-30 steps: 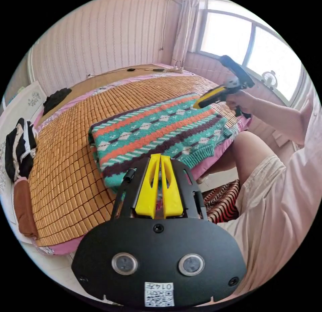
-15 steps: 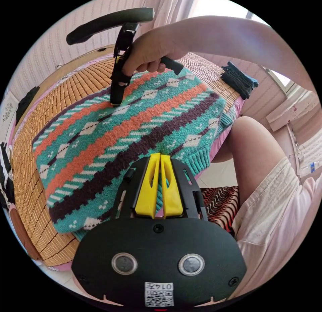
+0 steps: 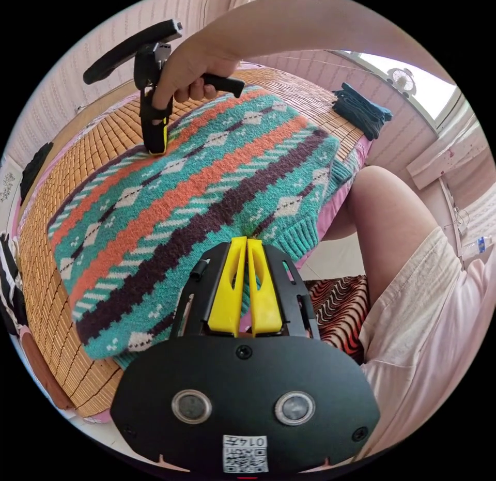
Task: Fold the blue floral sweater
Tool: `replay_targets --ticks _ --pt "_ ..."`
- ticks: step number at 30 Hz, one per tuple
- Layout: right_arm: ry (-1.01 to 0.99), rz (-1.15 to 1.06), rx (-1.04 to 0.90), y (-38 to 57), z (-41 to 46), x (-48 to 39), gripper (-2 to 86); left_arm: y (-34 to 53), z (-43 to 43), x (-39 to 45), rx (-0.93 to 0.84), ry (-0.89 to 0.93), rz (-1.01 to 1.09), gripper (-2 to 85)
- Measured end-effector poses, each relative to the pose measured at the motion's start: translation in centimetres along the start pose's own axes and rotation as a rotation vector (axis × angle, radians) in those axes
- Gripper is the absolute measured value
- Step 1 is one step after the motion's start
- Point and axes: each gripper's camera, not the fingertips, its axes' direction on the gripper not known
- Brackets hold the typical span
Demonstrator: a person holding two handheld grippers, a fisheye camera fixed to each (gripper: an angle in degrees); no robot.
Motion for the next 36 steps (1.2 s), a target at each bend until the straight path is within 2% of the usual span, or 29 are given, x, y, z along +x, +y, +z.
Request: replay_targets --ticks 2,6,8,9,13,16,19,22,27,30,32,34,36 --pt "0.002 0.084 0.244 6.1 -2.4 0.7 -0.1 0.3 -0.1 0.0 0.010 0.007 -0.035 -0.6" --pt "-0.115 0.408 0.507 20.6 -5.0 3.4 1.2 1.6 -1.6 0.3 0.117 0.069 -0.091 2.4" --pt "-0.187 0.548 0.687 31.0 -5.1 3.6 5.1 1.8 -2.5 1.2 0.196 0.065 -0.081 6.5" --pt "-0.201 0.592 0.711 33.2 -4.7 3.6 6.6 1.4 -3.0 2.2 0.233 0.067 -0.062 7.7" --pt "-0.239 0.796 0.472 40.5 -0.3 3.7 14.5 -1.1 -2.5 6.0 0.306 0.114 0.081 12.8" --pt "-0.307 0.890 0.348 42.7 2.8 4.8 16.1 -2.4 -1.7 8.1 0.298 0.176 0.163 13.2" --pt "-0.410 0.890 0.246 43.7 5.7 5.9 14.9 -2.4 -1.4 9.7 0.314 0.167 0.203 13.5" --pt "-0.389 0.914 0.204 45.2 7.7 6.9 8.5 -2.5 0.2 10.7 0.254 0.167 0.221 14.1" --pt "-0.531 0.887 0.376 49.6 6.1 8.1 3.6 -3.3 1.7 11.6 0.213 0.137 0.226 17.2" --pt "-0.676 0.774 0.515 51.9 3.7 8.4 3.0 -4.0 1.8 12.8 0.239 0.122 0.254 17.9" --pt "-0.666 0.678 0.541 52.6 2.0 7.6 3.1 -4.4 1.6 13.5 0.245 0.089 0.266 16.0" --pt "-0.600 0.635 0.533 53.4 1.3 7.2 3.5 -4.3 0.7 13.3 0.252 0.016 0.215 9.8" --pt "-0.617 0.667 0.597 55.5 1.4 8.0 4.4 -3.9 0.3 12.4 0.245 0.083 0.181 7.3"
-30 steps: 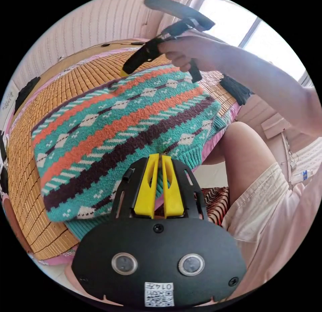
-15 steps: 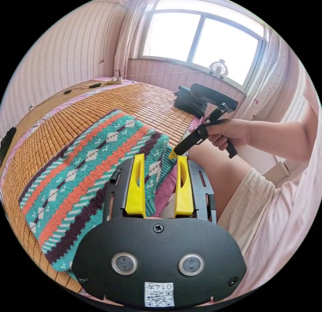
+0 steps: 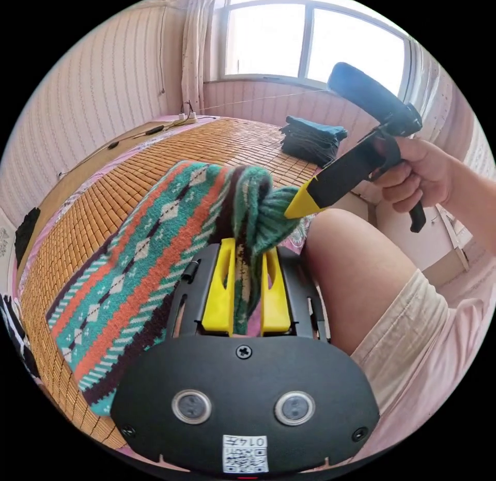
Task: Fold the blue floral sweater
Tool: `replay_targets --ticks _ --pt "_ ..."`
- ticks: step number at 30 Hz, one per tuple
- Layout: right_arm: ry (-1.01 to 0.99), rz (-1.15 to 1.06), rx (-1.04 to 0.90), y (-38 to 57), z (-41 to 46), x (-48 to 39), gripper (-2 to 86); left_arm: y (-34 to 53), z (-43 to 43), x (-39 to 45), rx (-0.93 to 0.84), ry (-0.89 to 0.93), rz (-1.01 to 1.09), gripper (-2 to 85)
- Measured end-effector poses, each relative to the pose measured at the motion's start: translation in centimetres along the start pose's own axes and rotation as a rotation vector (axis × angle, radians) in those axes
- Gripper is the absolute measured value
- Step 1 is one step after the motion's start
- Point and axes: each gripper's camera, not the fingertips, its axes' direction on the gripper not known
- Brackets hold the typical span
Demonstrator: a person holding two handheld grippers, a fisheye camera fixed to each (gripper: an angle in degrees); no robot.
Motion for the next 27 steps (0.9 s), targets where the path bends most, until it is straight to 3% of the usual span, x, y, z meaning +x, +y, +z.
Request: replay_targets --ticks 4,6,10,13,15,21,27 --pt "-0.054 0.254 0.327 2.7 -3.5 7.6 14.6 1.0 -1.4 -0.6 0.006 0.037 -0.026 6.3" --pt "-0.091 0.349 0.343 2.9 -2.7 10.8 21.7 1.2 -2.2 -0.4 0.008 0.030 -0.013 6.3" --pt "-0.406 0.475 0.316 1.8 1.5 15.6 25.3 2.1 -4.1 -0.5 0.009 0.047 0.016 6.3" --pt "-0.501 0.456 0.372 1.3 2.3 16.0 18.0 2.9 -5.1 -0.6 -0.012 0.066 0.055 6.3" --pt "-0.440 0.428 0.369 1.2 1.8 15.4 12.4 3.1 -5.5 -0.9 -0.019 0.074 0.059 6.3" --pt "-0.434 0.288 0.448 3.0 -3.5 12.9 7.9 2.0 -6.7 -2.0 0.048 0.194 0.072 6.3" --pt "-0.152 0.033 0.513 3.2 -10.5 3.4 7.4 -0.3 -6.8 -2.5 0.190 0.470 -0.013 6.3"
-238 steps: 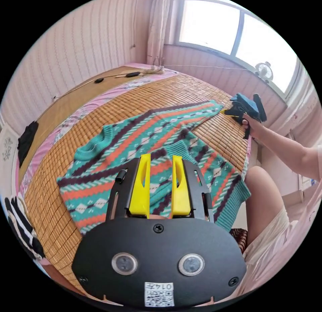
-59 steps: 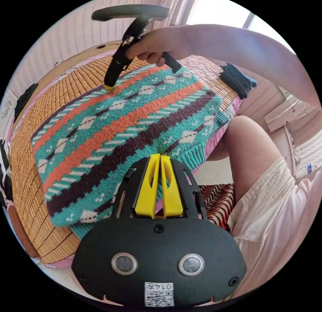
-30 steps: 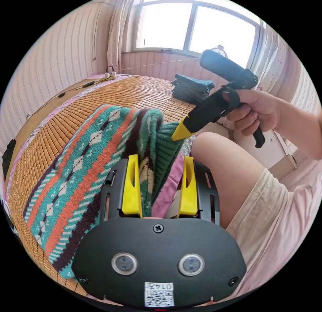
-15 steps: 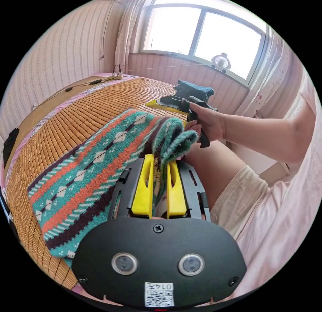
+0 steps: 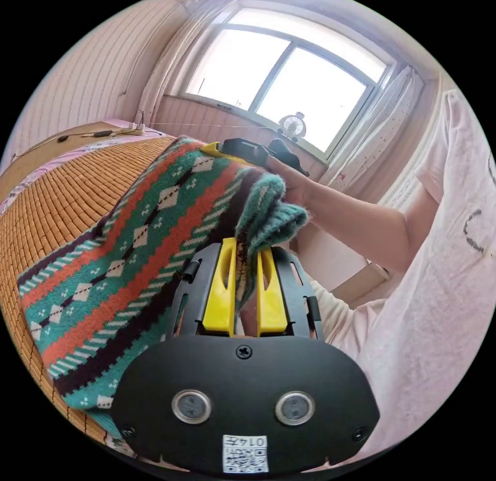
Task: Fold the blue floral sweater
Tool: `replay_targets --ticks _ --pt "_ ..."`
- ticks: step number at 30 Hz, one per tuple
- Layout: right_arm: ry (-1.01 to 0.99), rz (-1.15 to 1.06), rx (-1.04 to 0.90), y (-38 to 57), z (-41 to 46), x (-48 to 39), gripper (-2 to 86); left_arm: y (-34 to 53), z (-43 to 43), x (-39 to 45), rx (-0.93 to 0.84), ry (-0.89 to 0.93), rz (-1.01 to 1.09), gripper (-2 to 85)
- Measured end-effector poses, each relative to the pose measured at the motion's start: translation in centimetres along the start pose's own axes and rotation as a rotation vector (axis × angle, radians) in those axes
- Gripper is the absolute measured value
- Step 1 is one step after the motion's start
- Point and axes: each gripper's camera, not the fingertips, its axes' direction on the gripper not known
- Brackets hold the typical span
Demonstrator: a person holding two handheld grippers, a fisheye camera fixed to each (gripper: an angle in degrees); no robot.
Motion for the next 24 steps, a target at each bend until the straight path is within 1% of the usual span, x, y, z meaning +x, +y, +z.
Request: replay_targets --ticks 3,6,7,8,9,11,13,14,15,17,19,22,24 --pt "-0.014 -0.128 -0.097 -1.8 3.8 -4.7 7.4 0.2 -1.9 -0.7 0.053 -0.016 0.015 6.3" --pt "-0.049 -0.196 -0.231 -2.6 12.1 -8.3 7.6 1.6 -5.2 -2.5 0.072 -0.095 -0.038 6.3" --pt "-0.036 -0.205 -0.295 -2.6 16.2 -9.8 7.6 2.4 -6.7 -3.2 0.083 -0.144 -0.073 6.3" --pt "0.005 -0.247 -0.365 -2.2 20.6 -11.6 7.7 2.9 -7.4 -3.6 0.084 -0.171 -0.092 6.4" --pt "0.033 -0.276 -0.399 -1.8 22.9 -12.5 7.8 3.9 -8.8 -4.4 0.086 -0.224 -0.138 6.7" --pt "0.175 -0.382 -0.513 0.2 31.6 -14.6 8.2 5.8 -10.6 -5.7 0.088 -0.322 -0.220 7.5" --pt "0.280 -0.395 -0.580 1.7 36.9 -14.3 8.5 9.0 -12.1 -8.8 0.011 -0.428 -0.403 9.1" --pt "0.293 -0.388 -0.636 2.5 39.3 -13.7 8.7 9.7 -12.5 -9.6 -0.018 -0.436 -0.440 9.1" --pt "0.280 -0.373 -0.656 2.8 40.0 -13.5 8.9 11.0 -13.3 -11.0 -0.070 -0.419 -0.485 9.1" --pt "0.193 -0.353 -0.646 2.6 39.9 -14.0 10.3 12.3 -15.6 -12.1 -0.072 -0.378 -0.545 7.8" --pt "0.128 -0.380 -0.620 2.0 38.4 -15.1 10.8 13.0 -19.3 -12.3 0.030 -0.353 -0.550 7.0" --pt "0.002 -0.423 -0.571 0.4 34.5 -16.8 9.3 12.3 -22.6 -12.9 0.112 -0.396 -0.548 5.8" --pt "0.032 -0.459 -0.543 -0.5 32.2 -17.2 6.9 10.4 -23.2 -13.2 0.134 -0.432 -0.494 3.4"
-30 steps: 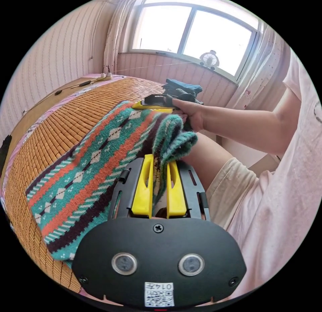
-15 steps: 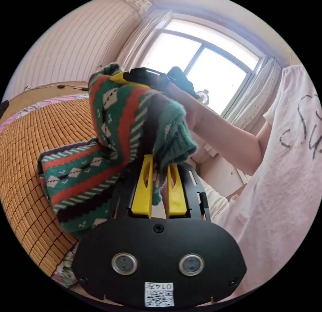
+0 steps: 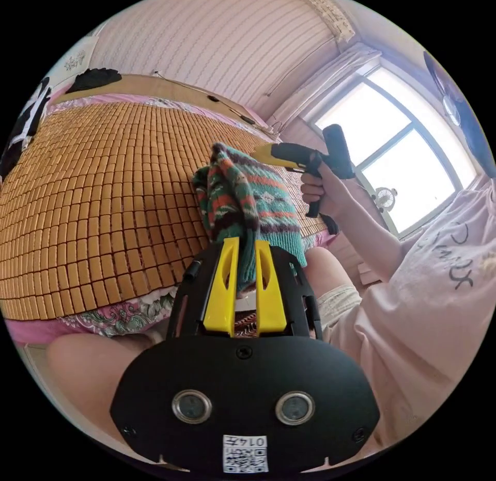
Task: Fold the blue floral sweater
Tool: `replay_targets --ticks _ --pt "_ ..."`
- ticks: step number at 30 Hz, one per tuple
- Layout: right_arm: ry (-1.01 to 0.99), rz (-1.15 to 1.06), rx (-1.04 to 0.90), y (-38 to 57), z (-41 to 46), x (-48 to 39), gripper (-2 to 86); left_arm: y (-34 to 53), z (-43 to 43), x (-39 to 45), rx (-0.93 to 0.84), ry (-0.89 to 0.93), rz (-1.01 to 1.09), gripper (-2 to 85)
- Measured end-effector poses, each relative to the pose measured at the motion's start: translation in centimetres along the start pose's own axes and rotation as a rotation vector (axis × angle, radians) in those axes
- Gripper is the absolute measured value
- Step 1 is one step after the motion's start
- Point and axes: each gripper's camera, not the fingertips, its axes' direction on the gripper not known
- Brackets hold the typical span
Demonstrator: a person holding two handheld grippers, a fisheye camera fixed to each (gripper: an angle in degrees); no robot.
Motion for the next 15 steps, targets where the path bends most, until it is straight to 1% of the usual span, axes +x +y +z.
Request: replay_targets --ticks 2,4,6,8,10,11,13,15 --pt "0.190 -0.013 -0.015 0.1 -1.7 0.6 1.5 -2.0 0.6 1.2 0.039 -0.020 0.081 0.5" --pt "0.301 -0.016 -0.046 -0.7 -1.2 1.4 0.5 -4.4 3.3 2.3 0.049 -0.028 0.139 -0.5" --pt "0.334 -0.025 -0.128 -2.2 0.9 2.6 0.0 -5.9 6.1 2.5 0.006 0.025 0.152 -0.8" --pt "0.386 -0.054 -0.253 -3.9 4.5 4.0 -0.2 -6.7 9.1 1.9 -0.087 -0.061 0.139 -0.9" --pt "0.444 -0.087 -0.302 -4.7 6.4 4.8 -0.3 -6.4 12.0 -0.1 -0.199 -0.260 0.126 -1.0" --pt "0.438 -0.097 -0.338 -5.2 7.3 5.5 -0.3 -6.2 12.3 -0.6 -0.208 -0.270 0.132 -1.0" --pt "0.433 -0.101 -0.366 -5.4 8.0 6.6 -0.4 -6.1 12.3 -2.9 -0.184 -0.217 0.071 -1.0" --pt "0.403 -0.067 -0.365 -5.3 8.0 8.4 -0.4 -6.4 12.9 -4.4 -0.199 -0.187 0.031 -1.0"
